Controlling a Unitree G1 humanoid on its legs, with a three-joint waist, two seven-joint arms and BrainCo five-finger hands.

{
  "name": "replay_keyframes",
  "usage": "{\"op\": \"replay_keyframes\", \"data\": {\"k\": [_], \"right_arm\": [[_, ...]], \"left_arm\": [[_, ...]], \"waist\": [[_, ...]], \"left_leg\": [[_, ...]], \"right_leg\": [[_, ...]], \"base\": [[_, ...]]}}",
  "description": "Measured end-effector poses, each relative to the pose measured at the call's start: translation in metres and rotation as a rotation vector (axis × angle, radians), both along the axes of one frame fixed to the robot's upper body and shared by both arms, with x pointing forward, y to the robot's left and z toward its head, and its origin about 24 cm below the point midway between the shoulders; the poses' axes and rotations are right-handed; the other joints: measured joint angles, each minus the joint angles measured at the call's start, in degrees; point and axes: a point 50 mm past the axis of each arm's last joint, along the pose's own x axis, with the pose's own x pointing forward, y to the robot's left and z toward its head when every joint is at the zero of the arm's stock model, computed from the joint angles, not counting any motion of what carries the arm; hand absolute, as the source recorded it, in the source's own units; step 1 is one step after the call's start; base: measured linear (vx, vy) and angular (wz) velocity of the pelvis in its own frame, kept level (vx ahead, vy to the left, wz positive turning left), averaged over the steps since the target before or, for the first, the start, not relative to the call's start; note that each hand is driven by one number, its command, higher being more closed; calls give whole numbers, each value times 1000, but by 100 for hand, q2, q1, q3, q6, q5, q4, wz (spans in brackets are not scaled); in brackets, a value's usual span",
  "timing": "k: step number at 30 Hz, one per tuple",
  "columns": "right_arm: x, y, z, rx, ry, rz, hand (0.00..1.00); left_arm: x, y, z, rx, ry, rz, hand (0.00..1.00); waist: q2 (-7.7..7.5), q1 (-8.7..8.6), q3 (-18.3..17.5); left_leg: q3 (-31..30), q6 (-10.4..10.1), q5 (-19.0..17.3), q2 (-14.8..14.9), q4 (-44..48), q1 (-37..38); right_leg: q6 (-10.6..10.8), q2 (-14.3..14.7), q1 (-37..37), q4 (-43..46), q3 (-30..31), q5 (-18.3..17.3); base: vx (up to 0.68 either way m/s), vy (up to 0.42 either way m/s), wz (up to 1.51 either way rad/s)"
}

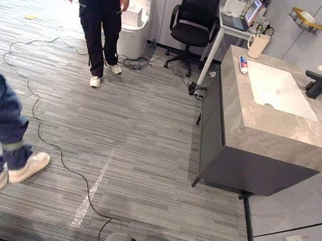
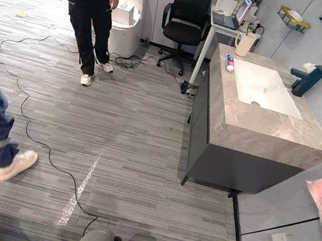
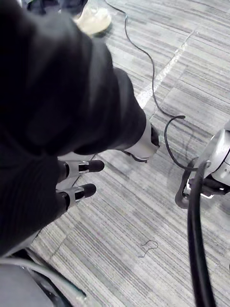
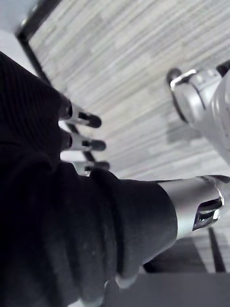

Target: Organize washtable

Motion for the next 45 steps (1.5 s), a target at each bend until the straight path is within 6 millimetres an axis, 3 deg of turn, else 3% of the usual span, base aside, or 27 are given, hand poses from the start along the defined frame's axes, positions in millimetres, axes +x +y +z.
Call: {"op": "replay_keyframes", "data": {"k": [3, 4, 5, 7, 9, 10, 11, 12, 13, 15, 16, 19, 20, 21, 22, 24, 25, 28, 29, 32, 34, 37, 38, 39, 40, 42, 45], "right_arm": [[0, 0, 0, 2, -6, -12, 0], [1, 0, 0, 2, -9, -17, 0], [0, 0, 1, 3, -12, -30, 0], [-4, 4, 0, 14, -6, -47, 0], [1, 10, -2, 39, -3, -46, 0], [-4, 13, -4, 58, 17, -44, 0], [-1, 5, 0, 15, -24, -52, 0], [-1, -1, 2, -8, -38, -63, 0], [-2, -4, 3, -9, -34, -83, 0], [-14, -1, 1, 14, 12, -93, 0], [-12, -2, 2, 11, 3, -93, 0], [-17, -3, 2, 11, 11, -101, 0], [-22, -5, 2, 5, 20, -104, 0], [-26, -8, 3, -6, 26, -99, 0], [-22, -8, 3, -8, 18, -92, 0], [-14, -17, 7, -45, -19, -81, 0], [-13, -19, 7, -53, -25, -83, 0], [-11, -17, 6, -53, -19, -91, 0], [-12, -15, 6, -55, -14, -105, 0], [-2, -12, 6, -56, -30, -80, 0], [8, -11, 6, -56, -47, -30, 0], [13, -13, 7, -62, -51, 13, 0], [12, -17, 7, -72, -44, 24, 0], [12, -17, 7, -75, -38, 26, 0], [9, -15, 5, -70, -21, 22, 0], [3, -1, 2, -34, 2, -10, 0], [-1, 1, 0, -13, 17, -60, 0]], "left_arm": [[1, 1, 0, -1, 0, 3, 0], [1, 1, 0, -1, 1, 3, 0], [1, 1, 0, -2, -1, 2, 0], [2, 2, 0, -1, -5, 11, 0], [0, 6, 1, 9, -3, 31, 0], [-2, 15, 3, 35, -3, 50, 0], [-3, 7, 1, 14, 7, 51, 0], [-6, 0, -1, -5, 16, 50, 0], [-8, -5, -2, -25, 32, 49, 0], [-6, -14, -4, -57, 38, 2, 0], [-5, -14, -4, -62, 32, -11, 0], [-8, -15, -4, -65, 46, -22, 0], [-12, -17, -5, -72, 59, -28, 0], [-13, -18, -5, -78, 58, -39, 0], [-13, -17, -4, -81, 57, -41, 0], [-7, -16, -3, -78, 36, -52, 0], [-2, -16, -3, -75, 21, -56, 0], [14, -9, 1, -42, -52, -55, 0], [25, -6, 4, -34, -101, -22, 0], [33, -5, 6, -29, -151, 46, 0], [36, -4, 6, -25, -173, 74, 0], [34, -4, 7, -13, -183, 128, 0], [31, -10, 5, -17, -178, 157, 0], [28, -11, 5, -19, -173, 176, 0], [19, -7, 4, -5, -156, 203, 0], [17, 3, 6, 32, -150, 238, 0], [25, 3, 4, 23, -144, 215, 0]], "waist": [[-16, -33, 23], [-21, -42, 34], [-19, -54, 110], [-95, -30, 200], [-274, -29, 214], [-469, -269, 89], [-285, -397, 194], [-116, -304, 270], [-3, -208, 470], [289, -308, 369], [251, -360, 314], [368, -389, 137], [444, -411, -26], [491, -483, -67], [497, -482, -60], [623, -490, -105], [648, -489, -109], [560, -461, -139], [395, -344, -140], [232, -90, -50], [146, -5, -53], [166, -11, -59], [274, 10, -125], [361, 23, -167], [284, 128, -205], [-50, 82, -322], [-76, 65, -325]], "left_leg": [[-54, 81, -125, -224, 201, -92], [-72, 118, -146, -267, 206, -68], [-162, 147, -163, -361, 194, 78], [-274, 214, -170, -428, 45, 331], [-319, 324, -95, -487, -581, 659], [-542, 201, -132, -979, -288, 598], [-253, 164, -657, -843, 960, 658], [-247, 159, -898, -768, 699, 1043], [-183, 744, -1548, -730, 591, 1355], [-336, 891, -1729, -587, 524, 1326], [-442, 885, -1726, -530, 357, 1293], [-865, 561, -1689, -340, -137, 1426], [-1085, 90, -1632, -111, -223, 1531], [-1361, -256, -1540, -9, 380, 1470], [-1455, -519, -1399, 8, 834, 1348], [-1727, -1453, -474, 124, 2691, 907], [-1693, -1461, -459, 170, 3048, 767], [-1283, -1379, -504, 326, 3870, 262], [-1054, -920, -758, 432, 3872, -96], [-1361, -613, -980, 662, 2616, -583], [-1860, -796, -878, 916, 1298, -716], [-2530, -1256, -612, 1418, -80, -659], [-2623, -1373, -550, 1696, -346, -572], [-2413, -1870, -271, 1767, -177, -612], [-1959, -1925, -103, 1685, 401, -599], [-1428, -1646, -464, 1452, 965, -588], [-692, -1190, -636, 1148, 928, -130]], "right_leg": [[-31, -151, -535, 1355, 106, -100], [-202, -155, -750, 1839, 199, 12], [-624, -140, -1114, 2712, 334, 384], [-699, -67, -1399, 3429, 354, 608], [-713, 97, -1631, 3142, 226, 574], [-794, -64, -1816, 2364, -76, 370], [-633, 187, -1837, 1677, -321, -92], [-603, 332, -1982, 1491, -435, -111], [-713, 452, -2166, 2046, -287, 294], [-693, 333, -2305, 1643, -816, 309], [-692, 286, -2408, 1422, -939, 343], [-648, 331, -2427, 995, -1226, 567], [-802, 543, -2240, 782, -1384, 815], [-1137, 746, -2012, 772, -1542, 742], [-1219, 792, -1920, 805, -1566, 644], [-1409, 1209, -1249, 508, -1513, 503], [-1425, 1324, -1070, 397, -1398, 493], [-1424, 1496, -301, -235, -787, 493], [-1414, 1479, 129, -563, -282, 500], [-1346, 1273, 570, -668, 542, 473], [-845, 1023, 670, -612, 1089, 90], [-492, 848, 578, -211, 1904, -443], [-274, 830, 504, -128, 2349, -609], [-178, 782, 512, -124, 2548, -678], [-119, 550, 540, -207, 2977, -744], [79, 61, 547, -273, 3121, -383], [-116, -335, 218, 268, 3067, 730]], "base": [[-5, 4, 23], [-30, 24, 45], [-26, 20, 41], [-45, -32, 43], [38, -51, 34], [225, 7, 48], [284, 68, 23], [222, 10, -29], [80, 0, -46], [59, 6, 13], [179, 13, 43], [350, -60, 35], [684, -114, 55], [612, -107, 43], [674, -128, 13], [676, -118, -24], [612, -30, -34], [540, 45, -57], [379, 108, -75], [279, 224, -142], [234, 323, -153], [267, 473, -142], [272, 580, -167], [278, 672, -190], [242, 720, -180], [231, 737, -135], [160, 558, -73]]}}
